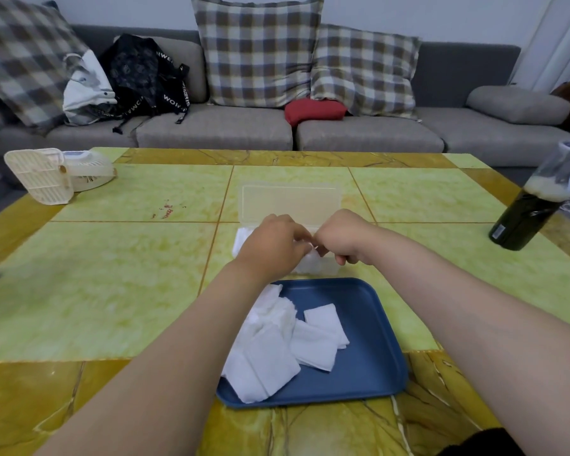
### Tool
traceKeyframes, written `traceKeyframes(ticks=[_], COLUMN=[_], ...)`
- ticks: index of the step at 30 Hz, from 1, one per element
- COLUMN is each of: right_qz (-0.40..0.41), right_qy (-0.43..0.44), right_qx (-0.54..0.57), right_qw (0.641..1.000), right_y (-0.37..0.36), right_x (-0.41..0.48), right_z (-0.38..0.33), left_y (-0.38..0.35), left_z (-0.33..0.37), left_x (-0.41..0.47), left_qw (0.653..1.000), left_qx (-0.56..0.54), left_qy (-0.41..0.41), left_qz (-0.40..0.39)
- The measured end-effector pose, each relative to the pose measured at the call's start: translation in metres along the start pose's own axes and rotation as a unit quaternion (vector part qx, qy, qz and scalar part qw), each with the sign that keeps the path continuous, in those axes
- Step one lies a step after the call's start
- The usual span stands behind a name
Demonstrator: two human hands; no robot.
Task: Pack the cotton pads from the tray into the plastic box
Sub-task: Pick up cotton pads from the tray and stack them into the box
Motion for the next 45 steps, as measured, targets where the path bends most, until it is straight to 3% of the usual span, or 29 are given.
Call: traceKeyframes(ticks=[4, 9, 11, 17, 22, 33, 37, 42, 45], right_qz=[0.006, 0.067, 0.053, -0.080, -0.087, -0.098, -0.100, -0.107, -0.067], right_qy=[0.040, 0.171, 0.210, 0.201, 0.209, 0.174, 0.167, 0.152, 0.165], right_qx=[-0.010, -0.096, -0.118, -0.246, -0.266, -0.125, -0.016, 0.141, 0.173], right_qw=[0.999, 0.978, 0.969, 0.945, 0.937, 0.972, 0.981, 0.972, 0.969], right_y=[0.007, 0.013, 0.015, -0.004, -0.018, -0.009, 0.007, 0.016, 0.013], right_x=[-0.010, -0.030, -0.043, -0.065, -0.066, -0.059, -0.058, -0.059, -0.058], right_z=[0.006, 0.017, 0.020, 0.041, 0.054, 0.054, 0.053, 0.054, 0.053], left_y=[0.006, 0.020, 0.024, 0.023, 0.016, 0.013, 0.015, 0.026, 0.029], left_z=[0.006, 0.023, 0.030, 0.046, 0.042, 0.036, 0.034, 0.038, 0.041], left_x=[-0.005, -0.020, -0.028, -0.056, -0.061, -0.064, -0.062, -0.062, -0.063], left_qw=[1.000, 0.999, 1.000, 0.989, 0.974, 0.970, 0.969, 0.920, 0.889], left_qx=[0.025, 0.041, 0.012, -0.009, 0.003, -0.065, -0.161, -0.339, -0.407], left_qy=[-0.007, -0.023, -0.006, 0.041, 0.063, 0.092, 0.118, 0.178, 0.194], left_qz=[0.003, 0.020, 0.011, -0.143, -0.217, -0.214, -0.145, -0.085, -0.076])
Point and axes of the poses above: each hand's wrist, its own x-axis towards the middle knuckle, its own y-axis out of the back of the hand, z = x × y, the point moved 1 cm from there along x, towards the middle knuckle, and after that the axes turned 5 degrees about -y, right-handed, at the moved point
